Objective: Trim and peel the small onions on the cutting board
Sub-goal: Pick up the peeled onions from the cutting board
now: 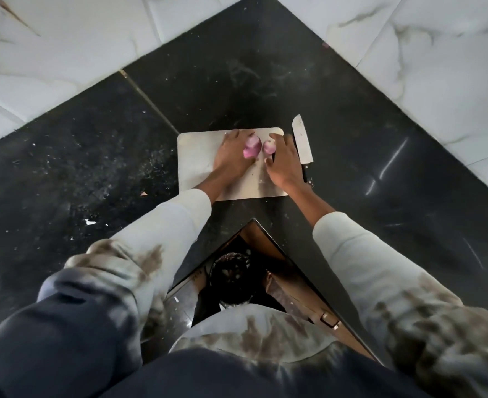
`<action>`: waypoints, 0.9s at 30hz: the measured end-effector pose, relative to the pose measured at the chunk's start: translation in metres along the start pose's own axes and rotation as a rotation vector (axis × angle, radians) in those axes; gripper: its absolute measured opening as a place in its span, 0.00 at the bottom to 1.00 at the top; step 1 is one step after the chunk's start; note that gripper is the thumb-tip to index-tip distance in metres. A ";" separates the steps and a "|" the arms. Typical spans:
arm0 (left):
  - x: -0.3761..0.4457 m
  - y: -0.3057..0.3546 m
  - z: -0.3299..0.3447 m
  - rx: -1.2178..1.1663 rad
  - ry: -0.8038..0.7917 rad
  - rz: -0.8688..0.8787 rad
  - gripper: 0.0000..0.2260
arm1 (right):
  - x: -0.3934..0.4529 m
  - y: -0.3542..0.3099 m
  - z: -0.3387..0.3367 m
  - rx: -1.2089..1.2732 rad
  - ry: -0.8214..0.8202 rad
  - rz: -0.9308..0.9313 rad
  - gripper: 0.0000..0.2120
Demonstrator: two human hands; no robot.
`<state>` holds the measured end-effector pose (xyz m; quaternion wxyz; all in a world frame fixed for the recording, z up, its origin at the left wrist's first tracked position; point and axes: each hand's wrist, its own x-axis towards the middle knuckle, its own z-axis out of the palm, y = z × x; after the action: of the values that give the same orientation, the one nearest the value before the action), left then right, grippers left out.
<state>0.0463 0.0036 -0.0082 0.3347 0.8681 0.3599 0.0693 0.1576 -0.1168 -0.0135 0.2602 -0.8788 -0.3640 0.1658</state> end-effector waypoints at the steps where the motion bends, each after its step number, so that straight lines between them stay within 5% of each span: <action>1: -0.002 0.000 0.001 -0.020 0.027 0.000 0.27 | 0.000 0.001 0.001 -0.010 -0.007 -0.007 0.27; 16: -0.075 -0.058 -0.030 0.001 0.173 -0.060 0.27 | 0.007 0.000 0.011 -0.054 0.046 0.061 0.20; 27: -0.064 -0.052 -0.027 0.008 0.153 -0.063 0.30 | -0.016 -0.018 0.030 -0.005 -0.063 -0.140 0.19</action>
<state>-0.0403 0.0013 -0.0127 0.3051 0.8498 0.4118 0.1233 0.1223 -0.1077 -0.0262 0.2573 -0.8462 -0.4331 0.1735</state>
